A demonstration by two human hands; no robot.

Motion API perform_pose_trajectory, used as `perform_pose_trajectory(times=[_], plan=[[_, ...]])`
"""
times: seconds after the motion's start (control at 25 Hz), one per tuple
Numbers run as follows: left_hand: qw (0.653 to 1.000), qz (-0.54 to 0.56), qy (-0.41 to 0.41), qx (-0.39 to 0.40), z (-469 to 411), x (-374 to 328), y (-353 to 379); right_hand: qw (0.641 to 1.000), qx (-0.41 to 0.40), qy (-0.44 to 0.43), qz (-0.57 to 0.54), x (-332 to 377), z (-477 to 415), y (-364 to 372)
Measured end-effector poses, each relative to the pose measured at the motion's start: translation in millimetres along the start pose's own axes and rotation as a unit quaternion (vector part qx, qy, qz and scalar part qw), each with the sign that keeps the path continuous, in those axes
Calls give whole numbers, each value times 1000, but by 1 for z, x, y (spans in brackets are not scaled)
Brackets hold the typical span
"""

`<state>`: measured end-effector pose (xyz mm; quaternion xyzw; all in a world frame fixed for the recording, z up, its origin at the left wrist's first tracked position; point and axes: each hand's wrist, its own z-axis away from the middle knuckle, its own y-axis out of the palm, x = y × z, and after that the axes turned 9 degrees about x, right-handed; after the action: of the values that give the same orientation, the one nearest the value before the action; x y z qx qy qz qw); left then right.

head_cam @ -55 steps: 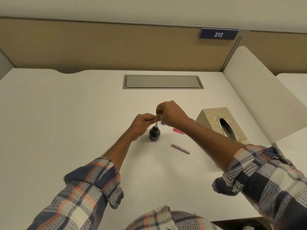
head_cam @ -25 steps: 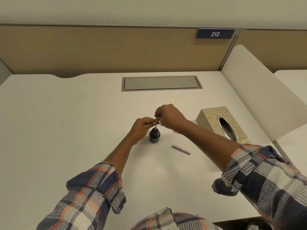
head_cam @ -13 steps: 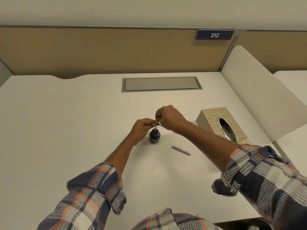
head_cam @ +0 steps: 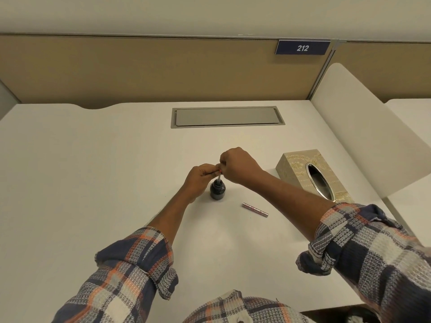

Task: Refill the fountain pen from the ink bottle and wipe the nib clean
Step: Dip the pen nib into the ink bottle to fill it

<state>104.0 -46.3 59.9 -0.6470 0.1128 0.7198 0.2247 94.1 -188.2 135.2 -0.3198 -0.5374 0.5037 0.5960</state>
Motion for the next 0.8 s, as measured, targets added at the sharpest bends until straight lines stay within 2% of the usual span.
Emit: perform_pose_trajectory(times=[0.12,0.28,0.8], plan=[[1000,6,5,-2,1,0,0,1000,-1,-4,2,0,1,0],[1000,20,13,-4,1,-1,0,998,5,-14,-66,-4,-2,-2],[1000,18,12,-14,-2,4,-1,997,-4,-6,-70,-3,0,-5]])
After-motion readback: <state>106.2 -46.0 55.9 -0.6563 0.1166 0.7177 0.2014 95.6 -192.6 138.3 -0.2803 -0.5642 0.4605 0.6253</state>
